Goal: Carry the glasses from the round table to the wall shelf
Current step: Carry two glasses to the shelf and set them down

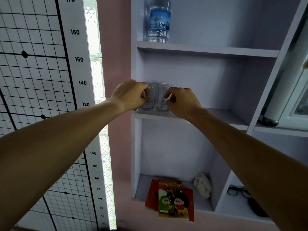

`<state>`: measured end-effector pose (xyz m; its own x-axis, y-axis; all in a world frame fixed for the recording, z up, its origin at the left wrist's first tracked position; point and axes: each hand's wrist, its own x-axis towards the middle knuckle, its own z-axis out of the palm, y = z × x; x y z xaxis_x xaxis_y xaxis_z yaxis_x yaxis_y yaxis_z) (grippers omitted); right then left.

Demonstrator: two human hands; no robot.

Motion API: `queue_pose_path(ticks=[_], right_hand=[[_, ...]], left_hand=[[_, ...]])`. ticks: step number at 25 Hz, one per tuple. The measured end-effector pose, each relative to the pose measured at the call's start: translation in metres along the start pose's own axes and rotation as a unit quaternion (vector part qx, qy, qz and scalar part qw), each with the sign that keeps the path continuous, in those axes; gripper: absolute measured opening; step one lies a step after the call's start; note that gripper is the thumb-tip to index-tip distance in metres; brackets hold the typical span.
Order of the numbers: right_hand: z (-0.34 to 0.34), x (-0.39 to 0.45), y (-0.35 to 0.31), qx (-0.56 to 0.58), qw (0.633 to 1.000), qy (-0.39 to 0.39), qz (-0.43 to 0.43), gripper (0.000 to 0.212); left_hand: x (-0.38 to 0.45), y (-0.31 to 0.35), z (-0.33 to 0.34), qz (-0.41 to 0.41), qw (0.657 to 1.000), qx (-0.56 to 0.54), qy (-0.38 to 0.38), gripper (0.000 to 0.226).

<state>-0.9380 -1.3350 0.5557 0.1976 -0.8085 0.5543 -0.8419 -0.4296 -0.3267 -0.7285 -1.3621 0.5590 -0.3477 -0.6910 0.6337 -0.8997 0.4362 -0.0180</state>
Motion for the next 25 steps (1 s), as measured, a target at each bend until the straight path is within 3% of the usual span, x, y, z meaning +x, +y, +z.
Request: queue_pose_path(ticks=[9, 16, 25], right_hand=[[-0.007, -0.006, -0.004, -0.035, 0.999, -0.034, -0.004, 0.031], [-0.019, -0.022, -0.007, -0.066, 0.992, -0.111, 0.004, 0.044], [-0.030, -0.051, -0.003, -0.060, 0.990, -0.126, 0.005, 0.043]], left_hand=[[-0.003, 0.006, -0.004, -0.003, 1.000, 0.022, -0.020, 0.019], [-0.015, 0.012, -0.008, -0.005, 0.999, 0.027, -0.044, 0.031], [-0.050, 0.027, -0.020, -0.033, 0.995, 0.019, -0.097, 0.039]])
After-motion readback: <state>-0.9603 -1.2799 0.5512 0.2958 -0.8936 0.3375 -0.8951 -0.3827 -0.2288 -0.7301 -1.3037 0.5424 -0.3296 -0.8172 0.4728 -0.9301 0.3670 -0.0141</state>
